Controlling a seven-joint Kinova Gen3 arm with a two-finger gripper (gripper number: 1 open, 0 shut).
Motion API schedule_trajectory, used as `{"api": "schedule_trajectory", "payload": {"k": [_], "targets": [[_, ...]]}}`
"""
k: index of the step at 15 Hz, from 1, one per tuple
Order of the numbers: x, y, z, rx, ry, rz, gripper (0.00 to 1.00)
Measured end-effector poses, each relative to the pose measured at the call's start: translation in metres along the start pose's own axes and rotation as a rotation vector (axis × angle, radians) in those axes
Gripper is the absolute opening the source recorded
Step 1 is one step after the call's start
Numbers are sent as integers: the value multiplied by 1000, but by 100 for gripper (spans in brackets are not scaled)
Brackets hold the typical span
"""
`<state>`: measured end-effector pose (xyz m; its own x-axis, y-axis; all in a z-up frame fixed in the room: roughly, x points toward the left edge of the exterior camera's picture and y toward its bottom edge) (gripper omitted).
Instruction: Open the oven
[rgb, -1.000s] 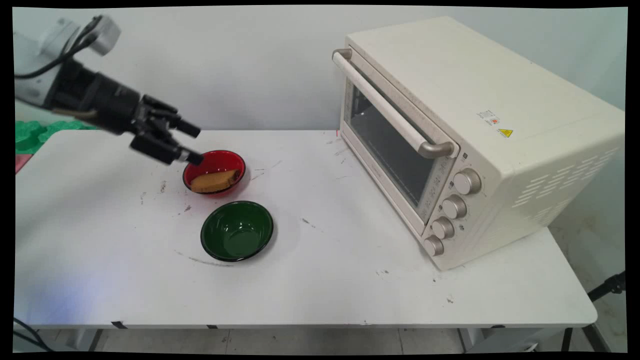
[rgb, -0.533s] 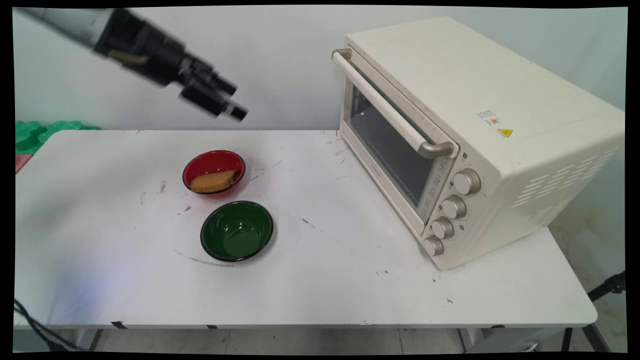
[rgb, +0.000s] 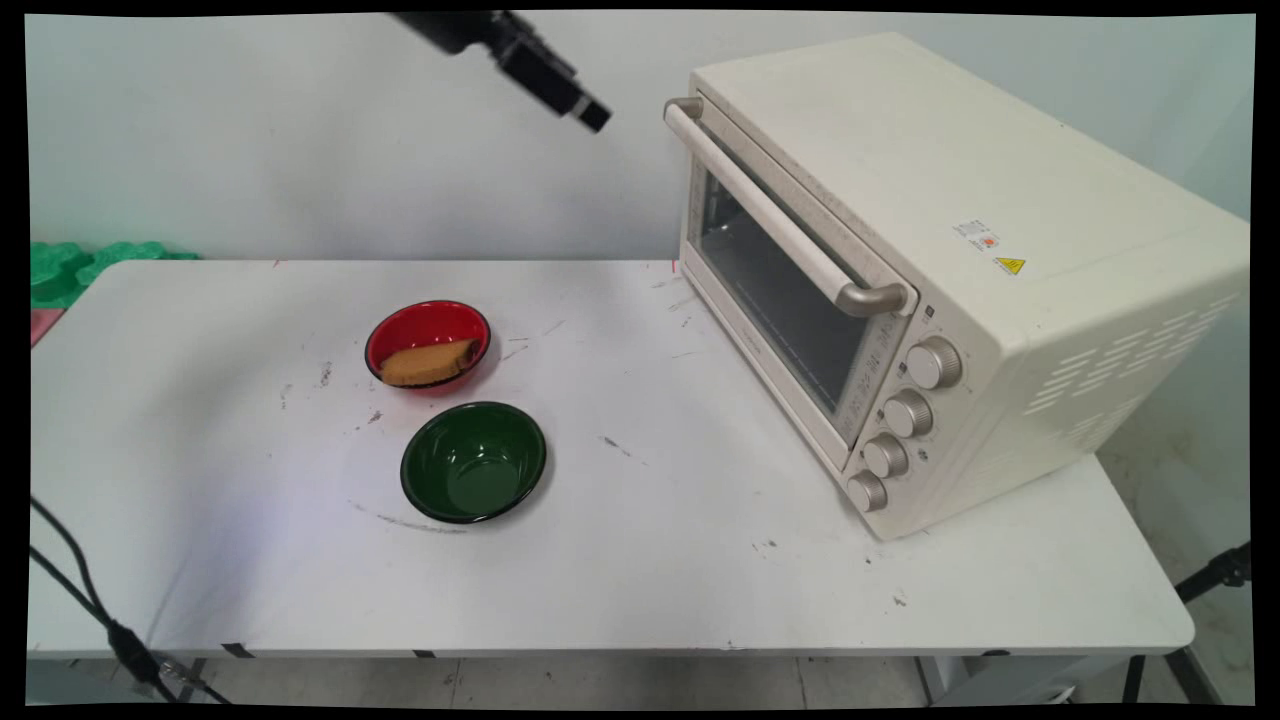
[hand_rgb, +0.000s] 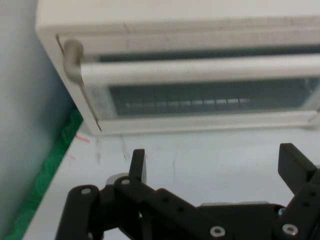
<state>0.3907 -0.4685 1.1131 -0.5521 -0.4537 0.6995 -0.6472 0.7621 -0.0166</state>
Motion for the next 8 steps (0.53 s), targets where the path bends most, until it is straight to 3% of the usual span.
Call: {"api": "schedule_trajectory", "payload": {"k": [8], "targets": [[57,-2,53,-5,-23,54,100]]}}
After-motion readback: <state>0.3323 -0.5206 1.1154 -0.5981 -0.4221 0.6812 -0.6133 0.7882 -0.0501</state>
